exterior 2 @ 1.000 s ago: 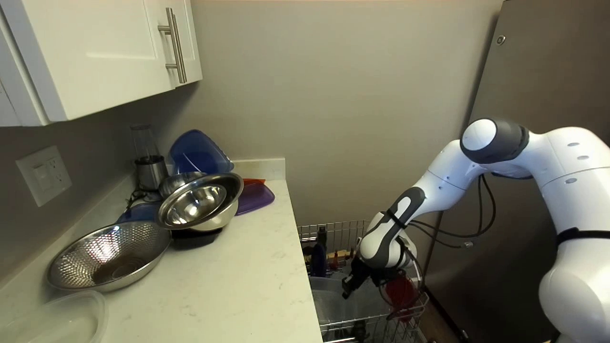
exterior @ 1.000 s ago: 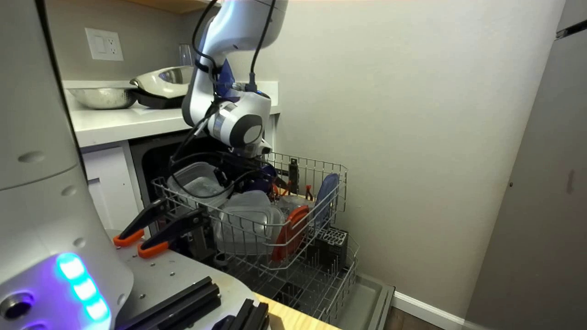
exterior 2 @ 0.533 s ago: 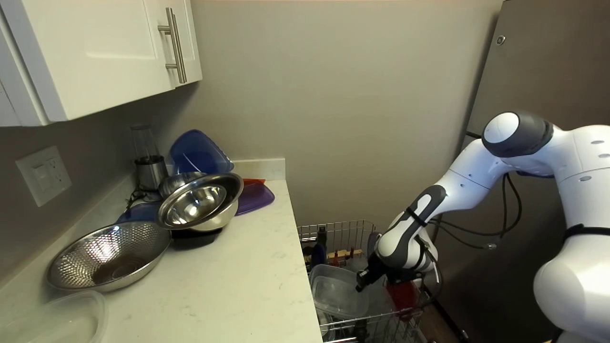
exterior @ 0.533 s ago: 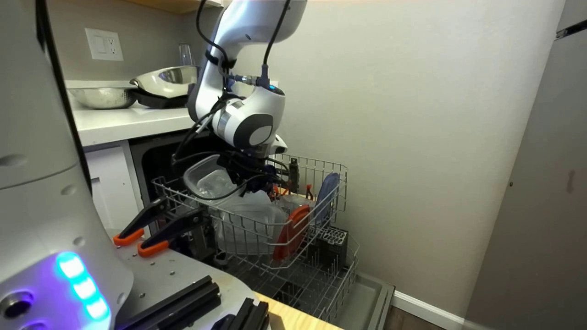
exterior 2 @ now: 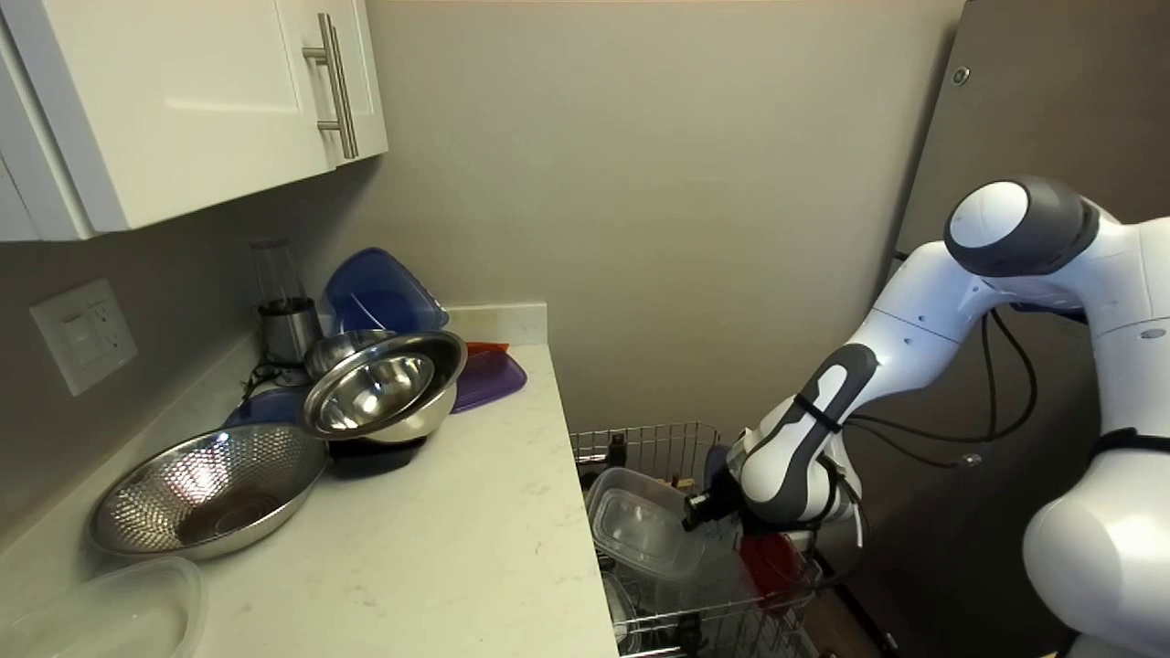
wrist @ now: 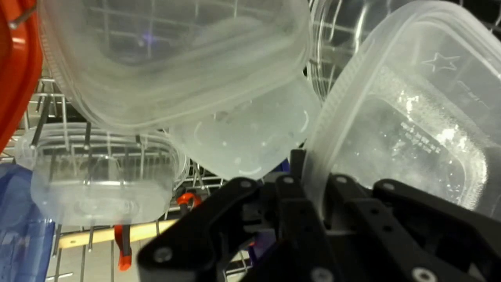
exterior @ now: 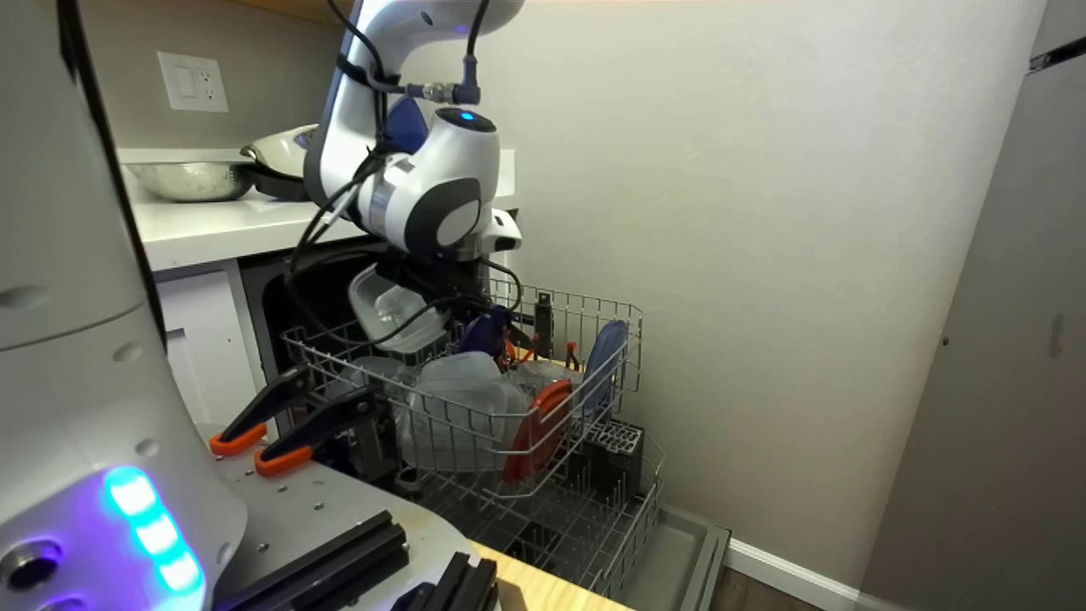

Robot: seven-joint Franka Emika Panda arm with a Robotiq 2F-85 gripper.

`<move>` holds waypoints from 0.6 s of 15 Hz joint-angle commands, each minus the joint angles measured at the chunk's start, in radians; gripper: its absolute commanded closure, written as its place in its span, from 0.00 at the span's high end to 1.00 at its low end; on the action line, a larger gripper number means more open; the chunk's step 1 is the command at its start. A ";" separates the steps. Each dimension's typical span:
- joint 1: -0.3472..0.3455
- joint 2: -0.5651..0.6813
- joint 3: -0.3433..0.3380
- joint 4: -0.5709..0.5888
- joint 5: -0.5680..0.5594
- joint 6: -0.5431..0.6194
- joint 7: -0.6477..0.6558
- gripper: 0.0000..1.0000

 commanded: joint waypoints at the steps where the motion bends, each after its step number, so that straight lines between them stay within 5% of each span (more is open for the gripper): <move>1: 0.025 -0.150 0.029 -0.001 0.029 -0.001 0.199 0.04; 4: 0.157 -0.270 -0.055 0.036 0.104 -0.002 0.277 0.04; 6: 0.307 -0.353 -0.187 0.031 0.182 -0.005 0.278 0.04; 9: 0.546 -0.419 -0.394 -0.010 0.437 -0.006 0.109 0.04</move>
